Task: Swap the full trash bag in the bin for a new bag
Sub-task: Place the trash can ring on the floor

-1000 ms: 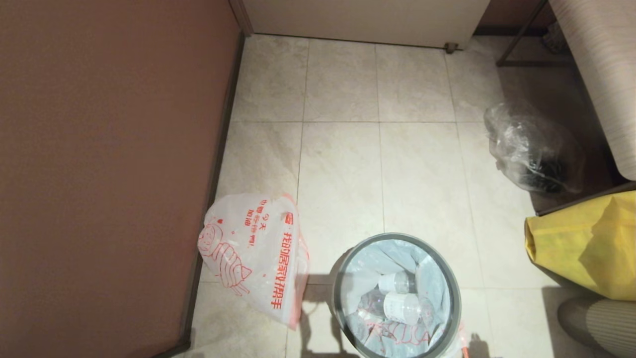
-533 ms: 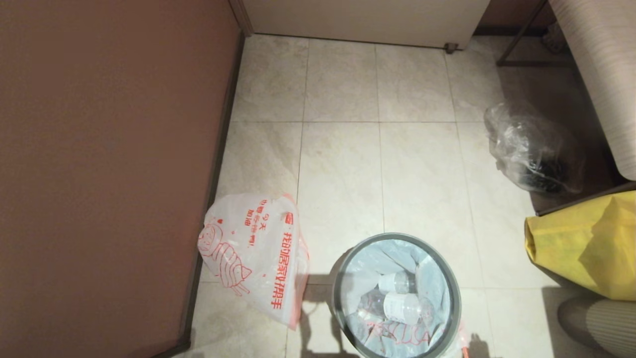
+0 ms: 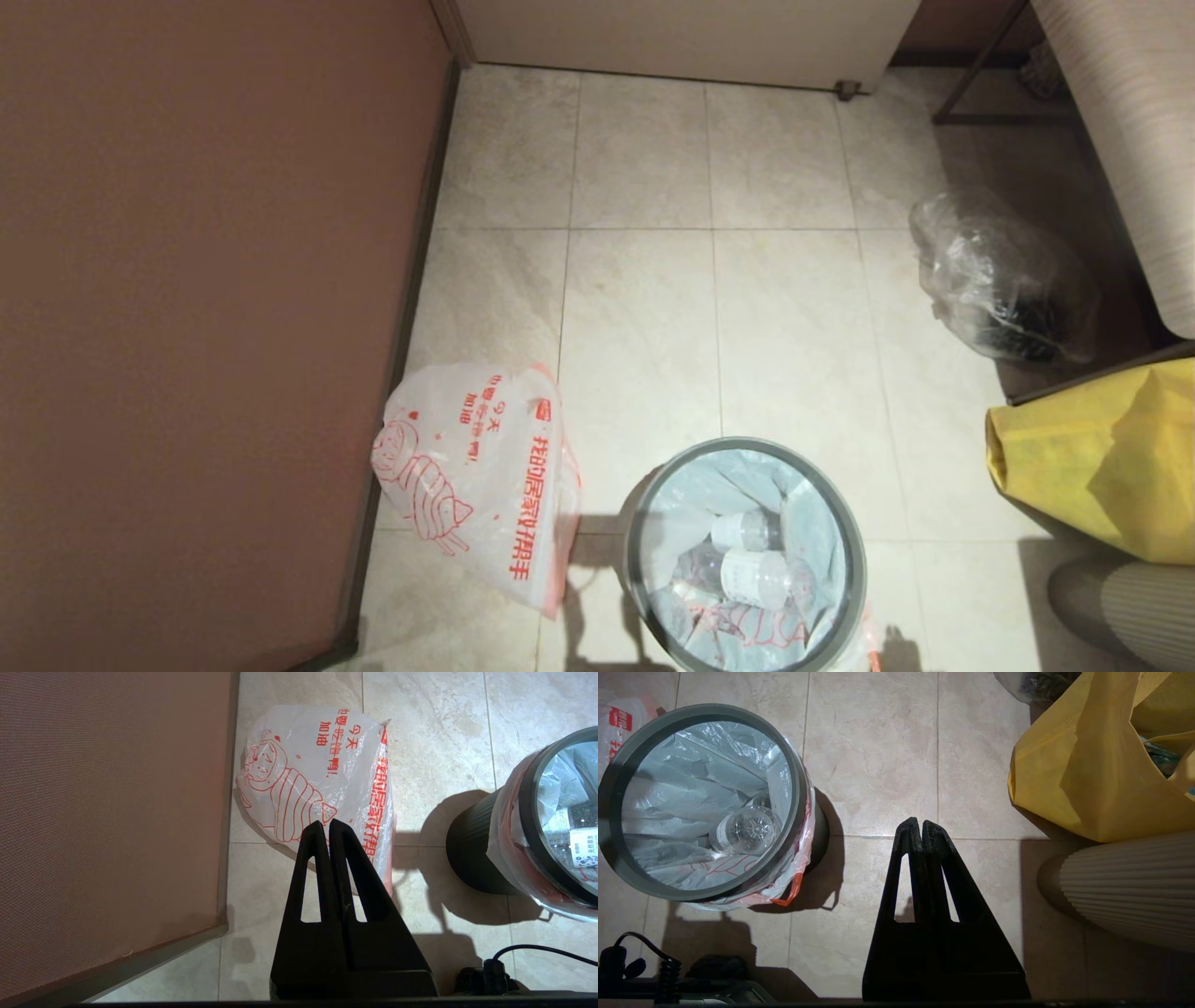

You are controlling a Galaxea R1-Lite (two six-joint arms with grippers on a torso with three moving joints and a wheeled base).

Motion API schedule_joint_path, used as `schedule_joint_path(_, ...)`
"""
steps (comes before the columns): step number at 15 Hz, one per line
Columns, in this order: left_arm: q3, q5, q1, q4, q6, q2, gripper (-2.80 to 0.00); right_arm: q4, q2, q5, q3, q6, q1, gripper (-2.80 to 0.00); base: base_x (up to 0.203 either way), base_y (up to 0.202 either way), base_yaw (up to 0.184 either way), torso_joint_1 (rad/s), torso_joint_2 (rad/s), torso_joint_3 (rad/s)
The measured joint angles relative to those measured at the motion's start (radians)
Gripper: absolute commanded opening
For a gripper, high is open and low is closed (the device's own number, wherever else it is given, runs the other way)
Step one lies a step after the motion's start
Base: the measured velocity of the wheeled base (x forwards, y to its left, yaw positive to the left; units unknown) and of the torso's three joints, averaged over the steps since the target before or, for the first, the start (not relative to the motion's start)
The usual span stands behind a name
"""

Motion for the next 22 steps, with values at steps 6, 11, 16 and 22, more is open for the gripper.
schedule_joint_path(6,0.0,0.0,0.0,0.0,0.0,0.0,-2.8,0.017,0.03,0.066,-0.073,-0.122,0.0,-2.8,0.0,0.0,0.0,0.0,0.0,0.0)
schedule_joint_path(11,0.0,0.0,0.0,0.0,0.0,0.0,-2.8,0.013,0.206,0.066,-0.246,-0.133,0.0,-2.8,0.0,0.0,0.0,0.0,0.0,0.0)
schedule_joint_path(16,0.0,0.0,0.0,0.0,0.0,0.0,-2.8,0.011,0.447,0.056,-0.409,-0.134,-0.001,-2.8,0.0,0.0,0.0,0.0,0.0,0.0)
schedule_joint_path(22,0.0,0.0,0.0,0.0,0.0,0.0,-2.8,0.008,0.812,0.031,-0.629,-0.134,0.005,-2.8,0.0,0.0,0.0,0.0,0.0,0.0)
